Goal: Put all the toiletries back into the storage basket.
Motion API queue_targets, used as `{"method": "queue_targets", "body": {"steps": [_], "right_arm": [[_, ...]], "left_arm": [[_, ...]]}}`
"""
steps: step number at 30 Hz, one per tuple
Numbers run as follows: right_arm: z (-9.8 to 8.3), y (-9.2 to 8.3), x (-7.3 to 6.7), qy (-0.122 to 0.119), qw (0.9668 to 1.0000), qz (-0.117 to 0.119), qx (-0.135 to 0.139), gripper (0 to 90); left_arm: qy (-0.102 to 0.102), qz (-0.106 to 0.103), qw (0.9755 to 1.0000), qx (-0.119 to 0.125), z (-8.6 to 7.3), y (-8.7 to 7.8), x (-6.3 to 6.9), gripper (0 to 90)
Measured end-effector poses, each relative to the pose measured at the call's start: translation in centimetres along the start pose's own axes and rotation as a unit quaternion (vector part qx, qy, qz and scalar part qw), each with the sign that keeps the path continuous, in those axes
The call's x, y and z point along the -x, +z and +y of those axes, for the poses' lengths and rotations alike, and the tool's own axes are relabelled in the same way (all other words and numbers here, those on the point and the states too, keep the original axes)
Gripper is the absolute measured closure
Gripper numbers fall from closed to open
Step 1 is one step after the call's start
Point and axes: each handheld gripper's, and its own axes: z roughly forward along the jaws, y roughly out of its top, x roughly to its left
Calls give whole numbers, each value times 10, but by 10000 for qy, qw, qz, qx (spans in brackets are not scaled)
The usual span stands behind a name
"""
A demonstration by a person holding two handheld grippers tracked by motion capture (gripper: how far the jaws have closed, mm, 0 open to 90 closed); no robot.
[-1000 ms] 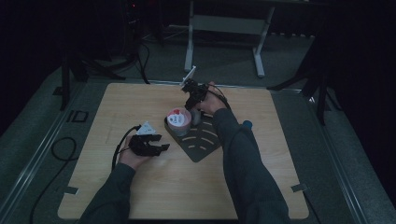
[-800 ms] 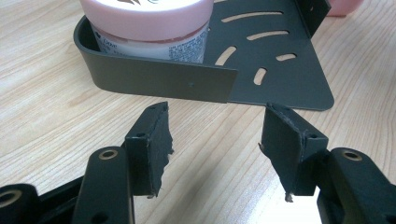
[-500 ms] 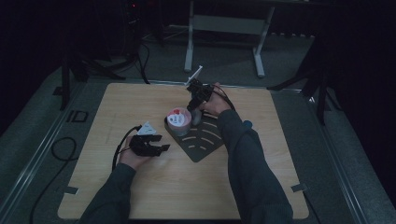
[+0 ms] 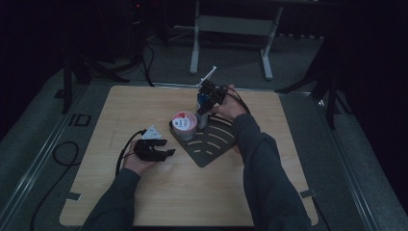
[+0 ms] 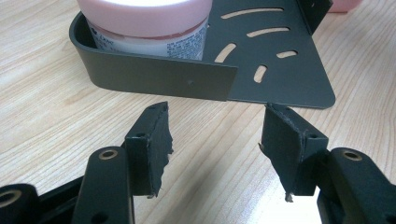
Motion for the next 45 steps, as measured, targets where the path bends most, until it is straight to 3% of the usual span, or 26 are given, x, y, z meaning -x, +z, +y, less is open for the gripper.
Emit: {"method": "queue_targets", "body": {"steps": [16,26,36,45], "right_arm": [[-27,-20,0,-175,9998,-2,-7,206],[-49,-43,5,-279,9994,-207,45,207],[-77,-59,20,-114,9996,-240,25,208],[-95,-72,23,-115,9995,-285,-91,204]], "left_arm": [[1,10,10000,-18,0,0,-1,420],[-10,9,10000,-21,0,0,-2,420],[-18,-6,10000,-35,0,1,-2,420],[-15,-12,10000,-35,-1,1,-1,420]]}}
